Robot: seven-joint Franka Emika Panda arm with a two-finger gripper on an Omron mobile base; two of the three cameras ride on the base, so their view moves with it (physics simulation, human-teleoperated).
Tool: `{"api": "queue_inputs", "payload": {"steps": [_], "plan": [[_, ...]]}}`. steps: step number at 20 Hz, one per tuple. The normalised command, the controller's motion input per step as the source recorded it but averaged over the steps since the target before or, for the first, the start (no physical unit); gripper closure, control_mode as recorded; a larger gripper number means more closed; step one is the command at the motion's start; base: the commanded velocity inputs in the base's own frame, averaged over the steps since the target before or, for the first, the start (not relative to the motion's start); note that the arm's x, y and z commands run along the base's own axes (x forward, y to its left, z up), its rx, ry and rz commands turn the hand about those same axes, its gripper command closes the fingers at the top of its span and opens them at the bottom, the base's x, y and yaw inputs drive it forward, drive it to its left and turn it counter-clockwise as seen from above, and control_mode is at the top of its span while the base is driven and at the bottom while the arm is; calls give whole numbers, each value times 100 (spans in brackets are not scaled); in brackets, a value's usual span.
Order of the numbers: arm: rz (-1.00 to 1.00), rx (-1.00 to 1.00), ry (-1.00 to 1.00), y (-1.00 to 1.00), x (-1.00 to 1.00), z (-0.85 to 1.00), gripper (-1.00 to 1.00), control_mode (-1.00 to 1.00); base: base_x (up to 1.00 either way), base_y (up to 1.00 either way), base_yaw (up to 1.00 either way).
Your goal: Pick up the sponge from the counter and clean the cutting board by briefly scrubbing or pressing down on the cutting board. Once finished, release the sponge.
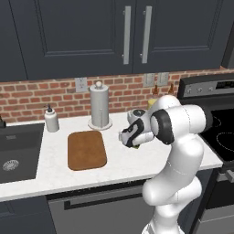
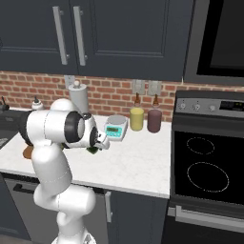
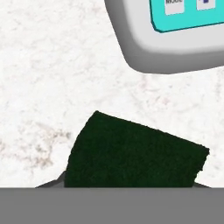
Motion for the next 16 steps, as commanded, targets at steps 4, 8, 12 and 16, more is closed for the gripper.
{"api": "queue_inputs", "payload": {"steps": [4,8,12,16], "plan": [[0,2,-1,-10,-13,1,-100,-100,0,0,0],[0,6,-5,-9,-27,23,-100,-100,0,0,0],[0,7,-15,-5,-34,61,-100,-100,0,0,0],[0,6,-24,0,-57,84,-100,-100,0,0,0]]}}
